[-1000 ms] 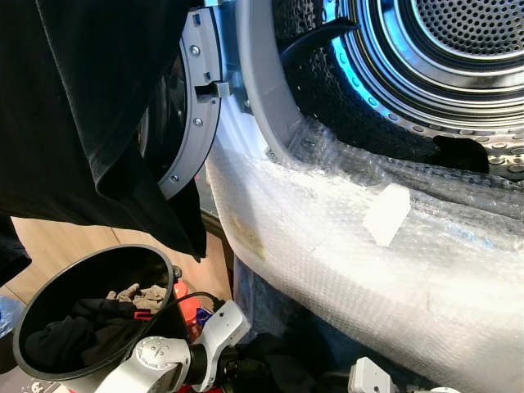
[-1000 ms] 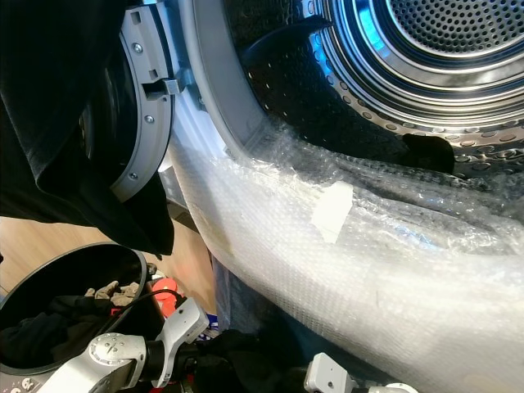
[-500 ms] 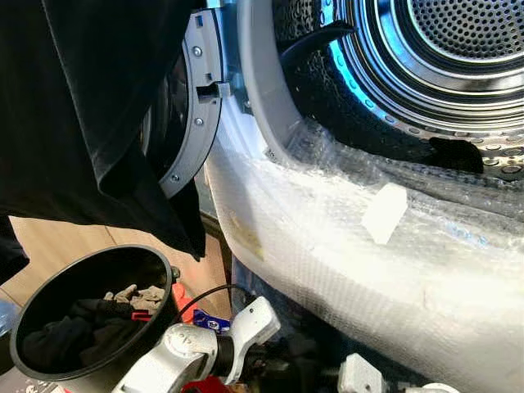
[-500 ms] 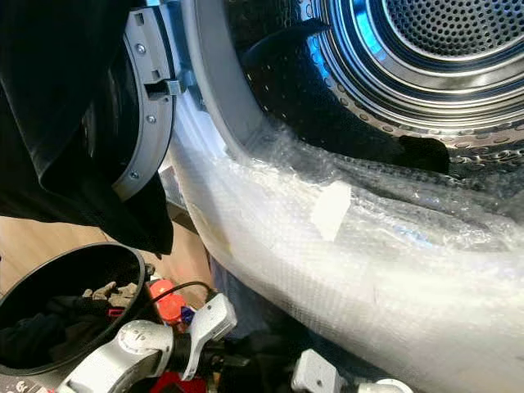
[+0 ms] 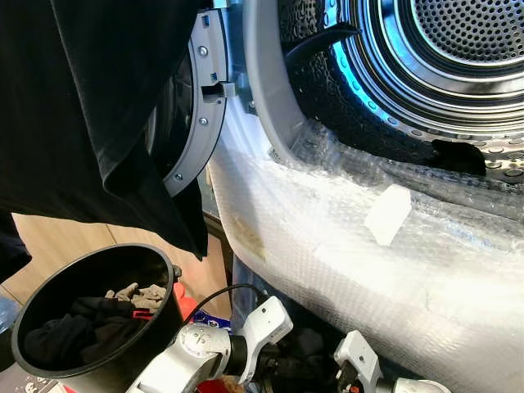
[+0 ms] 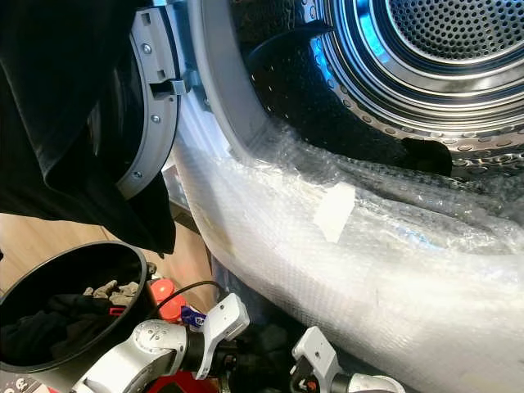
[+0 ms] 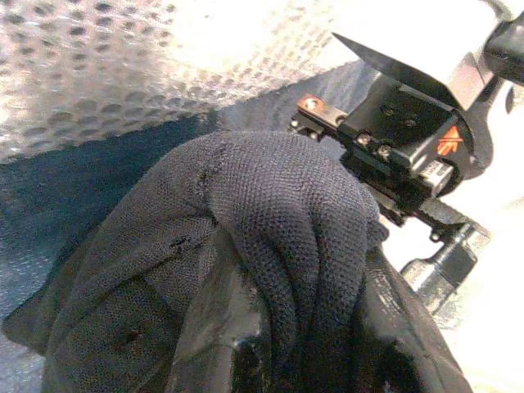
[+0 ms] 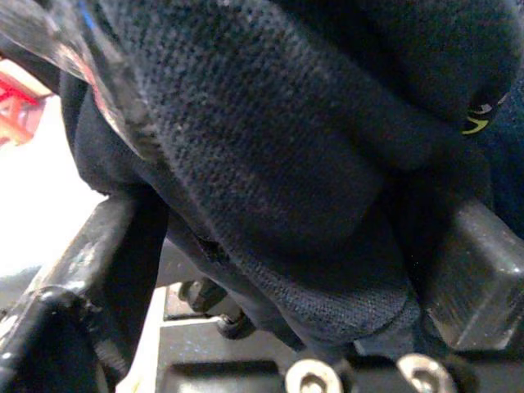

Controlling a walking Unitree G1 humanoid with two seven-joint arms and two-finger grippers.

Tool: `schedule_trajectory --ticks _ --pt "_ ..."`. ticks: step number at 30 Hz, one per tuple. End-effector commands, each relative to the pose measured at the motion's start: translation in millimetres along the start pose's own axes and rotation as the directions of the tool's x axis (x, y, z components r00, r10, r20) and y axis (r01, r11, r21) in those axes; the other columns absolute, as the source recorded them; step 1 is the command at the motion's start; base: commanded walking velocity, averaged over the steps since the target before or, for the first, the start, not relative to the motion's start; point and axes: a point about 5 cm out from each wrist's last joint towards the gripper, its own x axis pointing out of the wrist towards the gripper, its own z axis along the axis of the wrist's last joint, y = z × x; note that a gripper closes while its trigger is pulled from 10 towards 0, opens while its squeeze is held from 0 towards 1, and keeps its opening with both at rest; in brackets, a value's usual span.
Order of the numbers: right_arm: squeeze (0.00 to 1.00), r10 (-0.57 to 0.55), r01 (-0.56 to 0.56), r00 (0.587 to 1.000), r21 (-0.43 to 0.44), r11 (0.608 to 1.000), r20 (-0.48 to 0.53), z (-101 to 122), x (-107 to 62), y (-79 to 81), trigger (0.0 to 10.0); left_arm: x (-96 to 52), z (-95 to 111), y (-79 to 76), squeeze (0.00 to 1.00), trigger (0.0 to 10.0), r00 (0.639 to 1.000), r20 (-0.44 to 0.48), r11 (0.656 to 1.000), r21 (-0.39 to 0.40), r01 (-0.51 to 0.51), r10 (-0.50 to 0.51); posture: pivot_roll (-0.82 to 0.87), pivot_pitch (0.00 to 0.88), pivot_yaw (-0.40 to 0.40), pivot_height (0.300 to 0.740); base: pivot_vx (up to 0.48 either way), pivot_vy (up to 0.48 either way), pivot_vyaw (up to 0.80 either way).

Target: Clothes washing

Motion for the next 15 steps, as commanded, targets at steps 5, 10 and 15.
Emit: schedule_trajectory --ticks 5,10,15 --pt "0.0 0.082 -0.083 0.996 0.012 0.996 0.042 4.7 2.4 12.5 10.0 6.8 23.6 3.1 0.0 0.0 0.995 0.096 0.999 0.037 -0.012 0.008 0.02 0.0 0.043 0.74 0.0 0.0 0.0" --pt "0.0 0.108 -0.107 0.994 -0.032 0.994 0.004 4.5 -0.3 17.4 10.0 14.4 28.4 1.1 0.0 0.0 0.994 0.109 0.999 0.043 -0.026 0.021 0.02 0.0 0.039 0.74 0.0 0.0 0.0" --pt "0.0 0.141 -0.14 0.99 -0.036 0.99 0.024 12.5 0.3 25.3 10.0 23.7 35.6 -3.7 0.0 0.0 0.99 0.138 0.999 0.042 -0.009 0.003 0.02 0.0 0.032 0.74 0.0 0.0 0.0"
